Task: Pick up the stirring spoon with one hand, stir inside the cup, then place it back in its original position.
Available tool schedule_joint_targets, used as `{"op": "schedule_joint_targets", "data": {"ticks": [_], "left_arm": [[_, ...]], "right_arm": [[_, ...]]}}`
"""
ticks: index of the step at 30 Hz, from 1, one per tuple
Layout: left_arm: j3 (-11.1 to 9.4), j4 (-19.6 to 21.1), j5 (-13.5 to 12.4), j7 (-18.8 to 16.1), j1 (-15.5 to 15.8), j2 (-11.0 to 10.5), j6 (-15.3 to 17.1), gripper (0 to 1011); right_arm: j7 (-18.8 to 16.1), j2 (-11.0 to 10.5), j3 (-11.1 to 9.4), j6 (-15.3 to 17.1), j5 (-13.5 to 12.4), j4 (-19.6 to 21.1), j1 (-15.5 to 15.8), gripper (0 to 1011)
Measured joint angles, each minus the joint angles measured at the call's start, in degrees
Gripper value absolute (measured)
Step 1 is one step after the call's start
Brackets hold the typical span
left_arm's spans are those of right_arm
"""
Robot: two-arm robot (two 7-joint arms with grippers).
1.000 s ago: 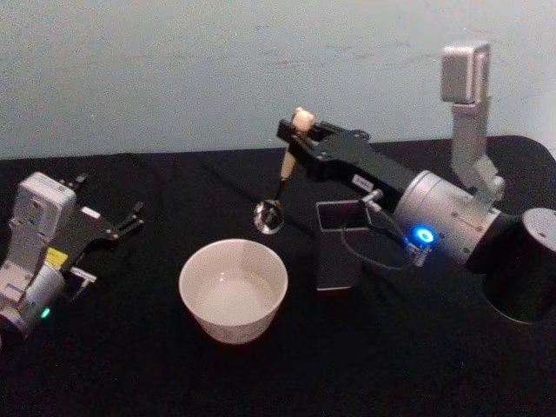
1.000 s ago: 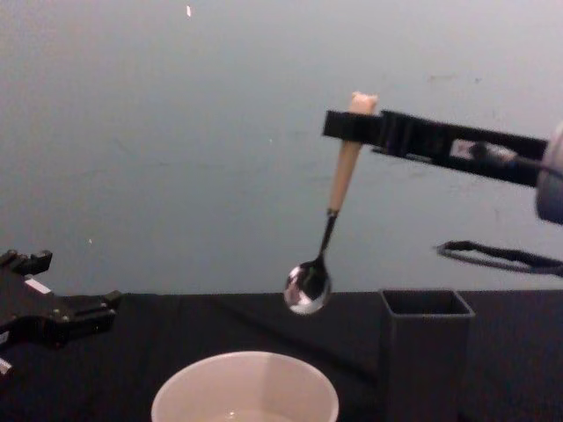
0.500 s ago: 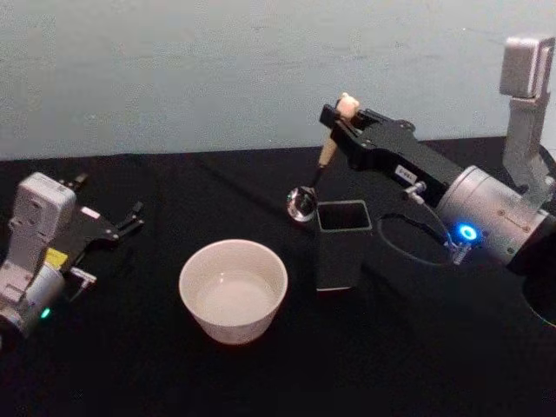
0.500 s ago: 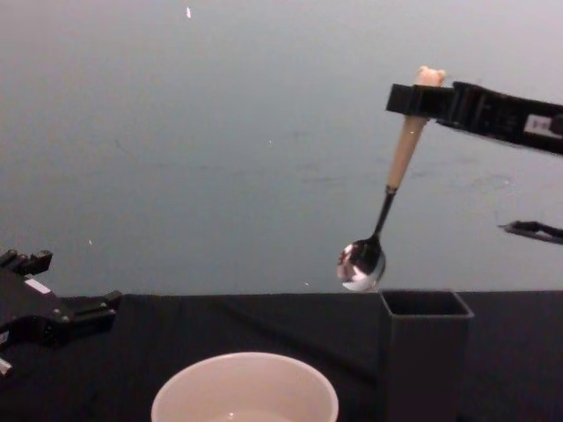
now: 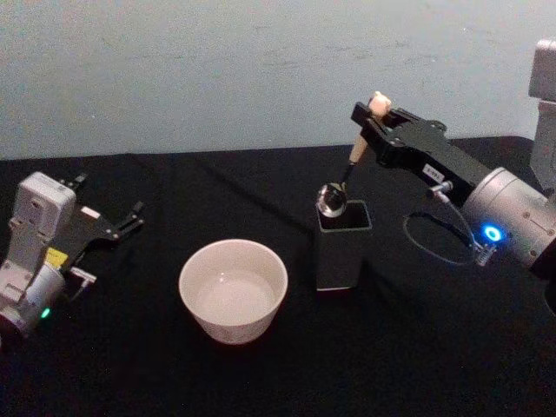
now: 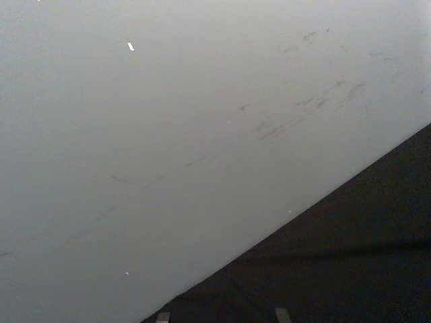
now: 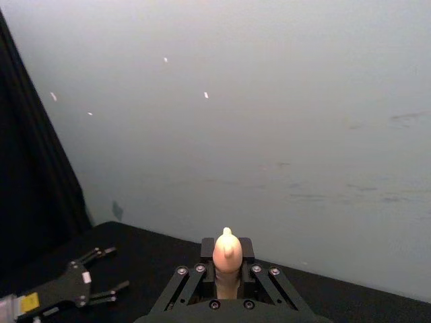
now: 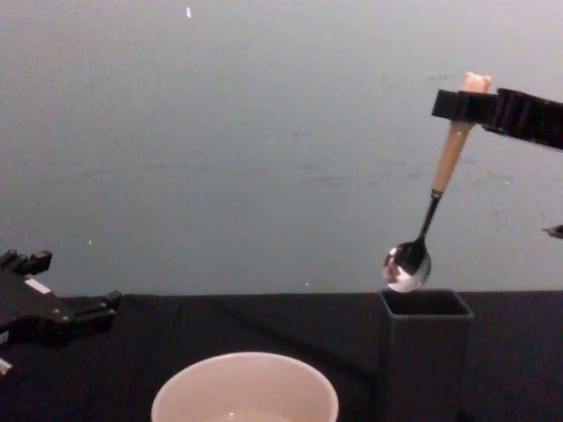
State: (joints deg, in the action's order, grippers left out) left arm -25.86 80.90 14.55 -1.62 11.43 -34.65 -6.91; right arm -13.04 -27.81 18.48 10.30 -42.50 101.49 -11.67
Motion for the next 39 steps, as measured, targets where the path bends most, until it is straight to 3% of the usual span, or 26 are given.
{"op": "schedule_joint_targets", "data": {"ticks": [13, 26, 39], "left_arm": [[0.00, 0.00, 0.00, 0.00, 0.00, 0.00, 0.00, 1001], [0.00, 0.00, 0.00, 0.00, 0.00, 0.00, 0.00, 1001], [0.00, 0.00, 0.00, 0.00, 0.00, 0.00, 0.00, 1001]], "right_arm": [[1.07, -0.27, -0.77, -0.06, 2.59, -0.71, 1.08, 214], [-0.06, 0.14, 0.54, 1.78, 5.53, -3.07, 0.58, 214], [-0.52, 1.88, 1.84, 3.31, 8.32, -6.96, -0.89, 214]]}}
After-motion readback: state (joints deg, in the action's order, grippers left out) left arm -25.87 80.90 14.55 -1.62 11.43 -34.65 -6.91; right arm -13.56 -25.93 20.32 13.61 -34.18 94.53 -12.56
